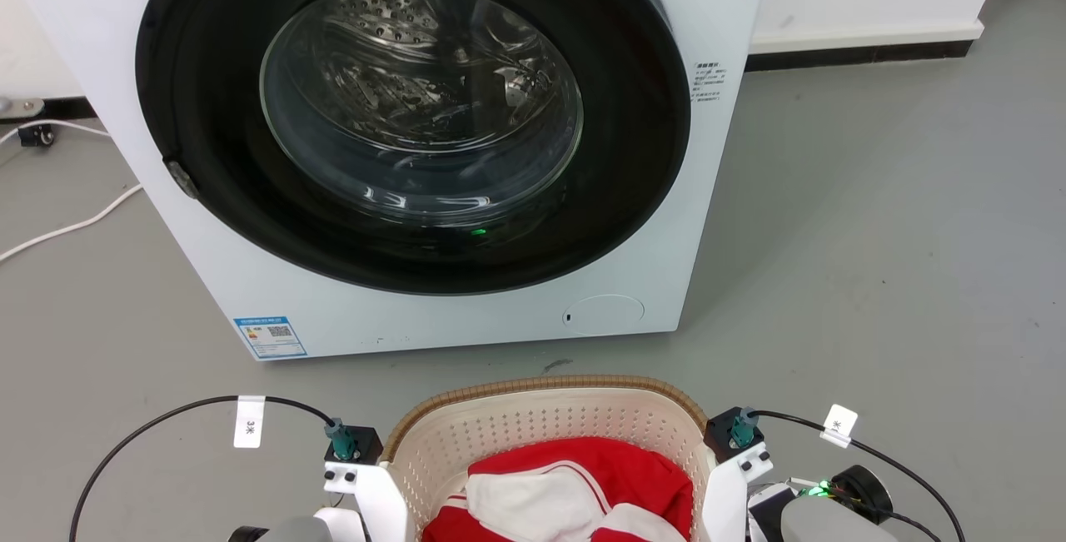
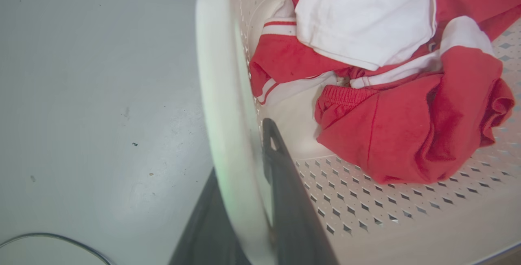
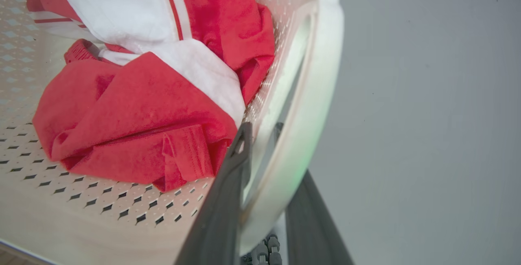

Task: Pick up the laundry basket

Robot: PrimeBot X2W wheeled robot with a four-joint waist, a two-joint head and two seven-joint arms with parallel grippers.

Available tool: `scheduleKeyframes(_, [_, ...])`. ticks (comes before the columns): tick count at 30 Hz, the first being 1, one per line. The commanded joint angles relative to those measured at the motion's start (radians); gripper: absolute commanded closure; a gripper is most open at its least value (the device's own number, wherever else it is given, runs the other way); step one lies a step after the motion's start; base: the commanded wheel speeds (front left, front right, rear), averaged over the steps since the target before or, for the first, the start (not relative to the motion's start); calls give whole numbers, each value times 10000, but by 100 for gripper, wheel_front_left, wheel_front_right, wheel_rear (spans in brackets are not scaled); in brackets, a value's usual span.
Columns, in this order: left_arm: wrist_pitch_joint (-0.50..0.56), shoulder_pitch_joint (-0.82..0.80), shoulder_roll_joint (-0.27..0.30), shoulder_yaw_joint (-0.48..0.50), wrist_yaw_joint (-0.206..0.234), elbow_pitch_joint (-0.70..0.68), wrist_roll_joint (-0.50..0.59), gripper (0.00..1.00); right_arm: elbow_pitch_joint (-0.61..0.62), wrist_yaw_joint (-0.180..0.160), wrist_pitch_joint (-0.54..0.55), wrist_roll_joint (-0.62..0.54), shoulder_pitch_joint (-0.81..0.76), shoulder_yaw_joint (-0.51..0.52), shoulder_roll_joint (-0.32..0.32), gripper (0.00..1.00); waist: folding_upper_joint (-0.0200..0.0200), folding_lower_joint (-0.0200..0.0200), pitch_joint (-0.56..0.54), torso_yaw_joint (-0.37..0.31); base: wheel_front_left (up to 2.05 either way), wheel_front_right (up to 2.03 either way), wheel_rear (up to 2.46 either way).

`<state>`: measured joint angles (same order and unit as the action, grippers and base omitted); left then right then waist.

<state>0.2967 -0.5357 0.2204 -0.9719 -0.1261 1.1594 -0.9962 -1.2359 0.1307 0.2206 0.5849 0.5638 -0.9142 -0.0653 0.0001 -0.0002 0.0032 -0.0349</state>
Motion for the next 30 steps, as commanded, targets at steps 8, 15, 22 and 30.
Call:
scheduleKeyframes(8, [70,162,-56,-304,-70,-24,-349,100,65,0,21,553,-119,-584,-161,100,-1,2,-265,-40,0,0,0])
scheduleKeyframes(15, [141,138,-62,-514,-70,-18,-613,100,33,0,83,966,-120,-979,-213,100,-1,2,-339,-17,0,0,0])
scheduleKeyframes(22, [97,86,-49,-715,-70,6,-821,100,15,0,78,1343,-62,-1326,-257,100,-1,2,-360,-8,0,0,0])
scheduleKeyframes(30, [56,-5,4,-922,-70,27,-1041,100,-5,0,59,1702,26,-1690,-294,100,-1,2,-361,-4,0,0,0])
